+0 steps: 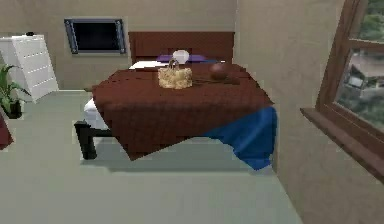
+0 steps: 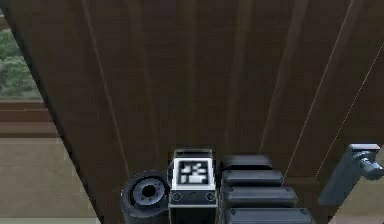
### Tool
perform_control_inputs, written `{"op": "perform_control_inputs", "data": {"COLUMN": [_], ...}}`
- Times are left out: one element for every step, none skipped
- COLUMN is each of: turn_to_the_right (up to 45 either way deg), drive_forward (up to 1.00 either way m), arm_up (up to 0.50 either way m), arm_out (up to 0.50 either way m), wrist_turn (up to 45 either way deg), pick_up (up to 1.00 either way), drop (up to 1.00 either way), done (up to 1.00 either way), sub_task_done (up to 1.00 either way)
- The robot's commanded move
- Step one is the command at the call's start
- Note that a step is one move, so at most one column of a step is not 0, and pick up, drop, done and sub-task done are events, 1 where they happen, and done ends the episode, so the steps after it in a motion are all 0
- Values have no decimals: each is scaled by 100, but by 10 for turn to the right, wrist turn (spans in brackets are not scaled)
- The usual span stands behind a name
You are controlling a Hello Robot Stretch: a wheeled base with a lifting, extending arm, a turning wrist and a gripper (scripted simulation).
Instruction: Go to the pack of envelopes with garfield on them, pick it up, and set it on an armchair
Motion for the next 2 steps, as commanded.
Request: {"op": "perform_control_inputs", "data": {"turn_to_the_right": [0,-390], "drive_forward": [50,0], "arm_up": [0,0], "arm_out": [0,0], "wrist_turn": [0,0], "pick_up": [0,0], "drop": [0,0], "done": [0,0], "sub_task_done": [0,0]}}
